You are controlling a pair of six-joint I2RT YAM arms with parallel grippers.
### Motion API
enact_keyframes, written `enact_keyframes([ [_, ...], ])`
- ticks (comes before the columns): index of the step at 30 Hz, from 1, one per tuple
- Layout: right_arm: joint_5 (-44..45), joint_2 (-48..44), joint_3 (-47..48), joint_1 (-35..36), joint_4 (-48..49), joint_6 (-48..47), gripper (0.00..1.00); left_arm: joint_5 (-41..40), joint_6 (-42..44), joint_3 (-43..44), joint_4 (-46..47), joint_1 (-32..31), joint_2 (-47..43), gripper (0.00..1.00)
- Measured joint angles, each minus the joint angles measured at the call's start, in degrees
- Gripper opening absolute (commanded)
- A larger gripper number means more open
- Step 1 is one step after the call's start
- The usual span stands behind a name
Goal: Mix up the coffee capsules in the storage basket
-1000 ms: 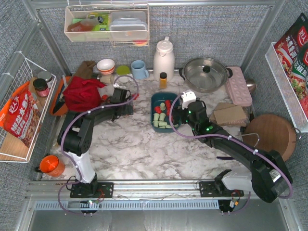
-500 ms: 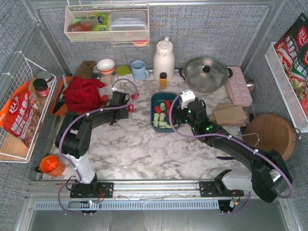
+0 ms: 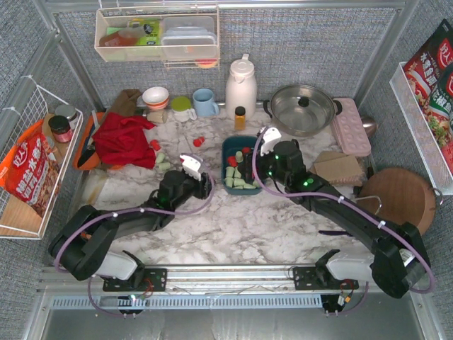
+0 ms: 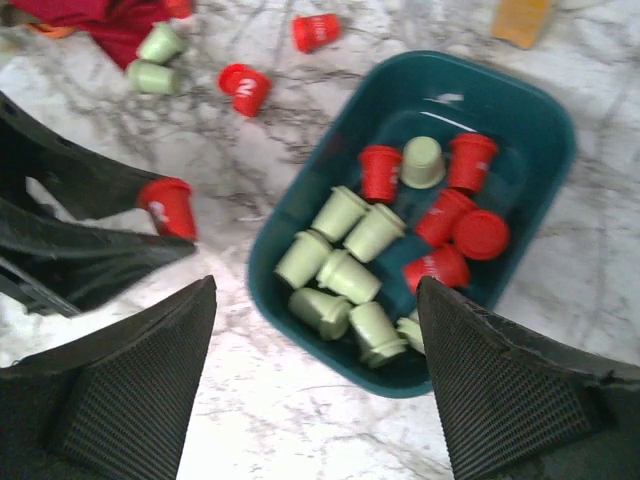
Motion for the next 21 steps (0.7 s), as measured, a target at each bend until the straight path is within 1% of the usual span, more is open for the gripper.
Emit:
enact_keyframes([
  [2,-2.6,0.3,1.0,0.1,-0.5,1.5,0.8,2.1,2.1,-2.4,7.0,-1.9,0.0,0.5],
  [5,-6.2,1.4,2.1,0.3,-1.7,3.5,0.77,4.9,5.1,-3.5,15.9,-3.9,0.0,0.5],
  [9,-11.3,3.2,2.5,0.6,-2.8,5.7,0.73,7.7,8.3,-3.5,23.8,-6.0,0.8,0.51],
  [16,-16.7,5.0,2.8,0.9,-3.1,8.2,0.7,11.0,13.2,-3.8,29.8,-9.0,4.4,0.52],
  [18,-17.4,5.0,2.8,1.1,-2.8,8.4,0.67,11.8,14.1,-3.8,31.4,-9.6,4.9,0.52],
  [21,-18.4,5.2,3.0,1.2,-2.7,8.5,0.59,11.8,14.4,-3.9,32.6,-10.1,5.2,0.53],
])
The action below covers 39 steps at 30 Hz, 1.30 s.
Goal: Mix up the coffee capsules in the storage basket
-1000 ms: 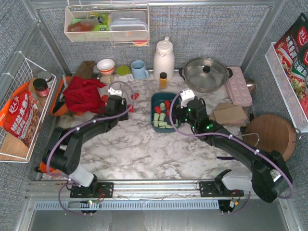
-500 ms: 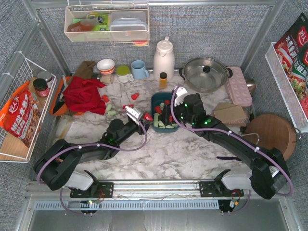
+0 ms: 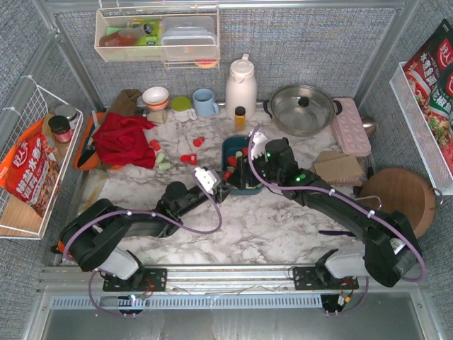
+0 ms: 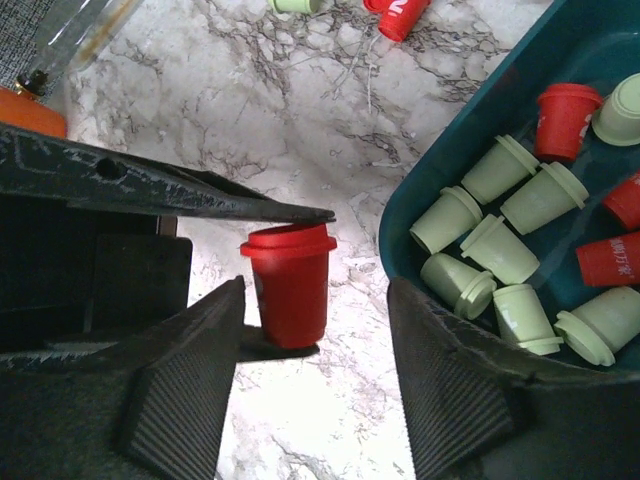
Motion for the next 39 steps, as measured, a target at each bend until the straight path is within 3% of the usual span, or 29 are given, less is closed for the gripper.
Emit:
enact_keyframes([
  [4,-1.2,1.1,0.1,0.2,0.6,0.3,0.49,0.0,0.3,0.2,0.5,-0.6,0.0,0.54],
  [7,-1.8,1.6,0.4,0.3,1.2,0.7,0.37,-0.3,0.3,0.4,0.4,-0.8,0.0,0.62],
  [8,-1.9,1.6,0.6,0.3,1.2,0.8,0.31,-0.5,0.3,0.5,0.4,-0.8,0.1,0.72],
  [9,-2.4,1.7,0.7,0.3,1.3,0.8,0.25,-1.1,0.1,0.7,0.4,-0.8,0.1,0.92],
  [10,-2.1,1.7,0.9,0.3,1.2,0.8,0.2,-1.5,-0.1,0.7,0.5,-0.8,0.1,0.98],
  [14,-0.7,2.1,1.0,0.3,0.3,1.2,0.0,-4.4,-0.9,0.8,2.1,-0.9,0.1,0.99],
  [18,4.7,2.4,1.6,0.3,0.6,1.5,0.0,-11.4,-2.7,0.5,1.2,-0.9,-0.6,0.99],
  [20,9.0,3.1,1.9,0.3,0.9,1.7,0.05,-16.9,-4.4,0.6,-0.9,-0.9,-1.5,0.99],
  [26,21.0,9.4,4.0,0.3,-2.4,-0.4,0.43,-35.5,-13.1,8.2,-18.9,0.7,-2.9,0.99],
  [28,22.8,12.3,5.4,0.3,-3.5,-1.8,0.51,-39.0,-17.1,10.4,-25.8,3.3,-2.6,0.99],
  [34,24.7,18.7,9.9,0.3,-5.3,-4.0,0.64,-39.8,-27.5,16.2,-43.1,13.5,1.2,0.99],
  [39,23.9,20.1,10.4,0.3,-7.0,-5.2,0.67,-35.6,-28.8,23.6,-50.7,18.3,8.1,0.99],
])
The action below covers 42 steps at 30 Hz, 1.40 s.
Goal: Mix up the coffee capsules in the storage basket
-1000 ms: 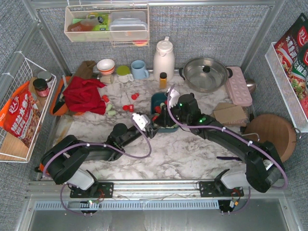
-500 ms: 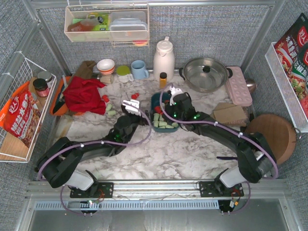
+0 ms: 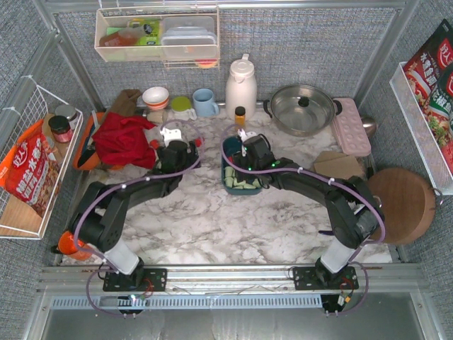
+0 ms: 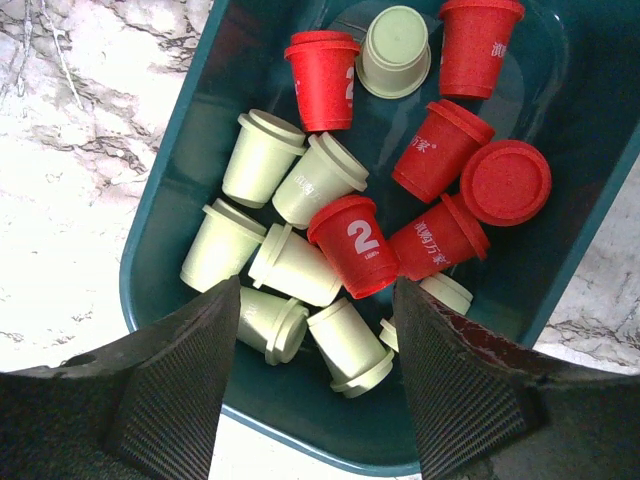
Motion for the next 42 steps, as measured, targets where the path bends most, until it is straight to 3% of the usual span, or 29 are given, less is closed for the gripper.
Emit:
enact_keyframes([
  [7,-0.7,-0.2,0.0,0.0,-0.8,-1.0,0.67,5.1,0.5,9.6,-8.0,5.2,9.4,0.99],
  [13,-1.9,-0.1,0.0,0.0,-1.2,-1.2,0.67,9.2,2.0,15.3,-12.3,5.7,14.8,1.0],
  [28,-3.8,0.5,0.1,0.0,-2.0,-1.4,0.67,10.3,5.9,19.2,-13.2,5.9,20.0,0.99],
  [42,-4.2,1.0,0.3,0.0,-2.1,-1.4,0.67,11.1,5.2,15.5,-11.1,5.9,17.7,0.77],
])
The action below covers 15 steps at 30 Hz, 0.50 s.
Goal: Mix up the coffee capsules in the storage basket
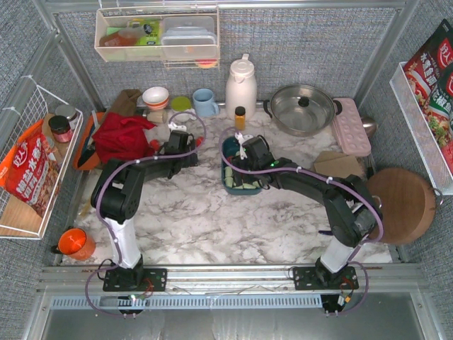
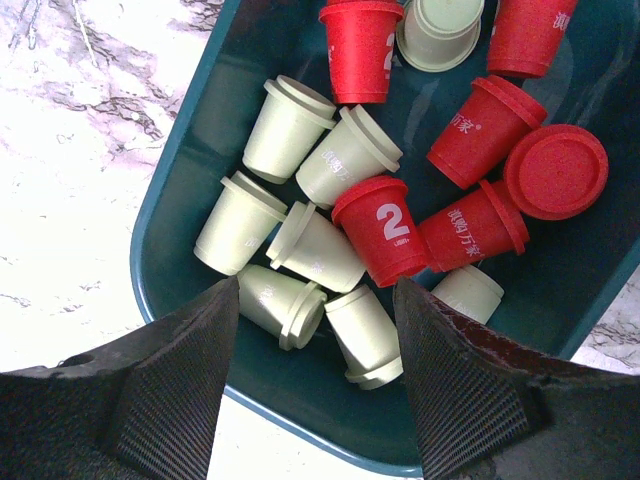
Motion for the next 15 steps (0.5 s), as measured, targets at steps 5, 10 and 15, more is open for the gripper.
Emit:
enact_keyframes([
  [5,0.0,0.1,0.0,0.0,0.0,0.0,0.67,1.0,-1.1,-0.9,-0.3,0.0,-1.0,0.73],
  [10,0.0,0.3,0.2,0.0,-0.2,0.0,0.67,2.4,-1.8,-1.5,-1.3,0.0,-2.2,0.65],
  [15,0.0,0.5,0.3,0.0,-0.2,-0.2,0.67,3.4,-2.4,-1.8,-2.1,-0.1,-3.1,0.59],
])
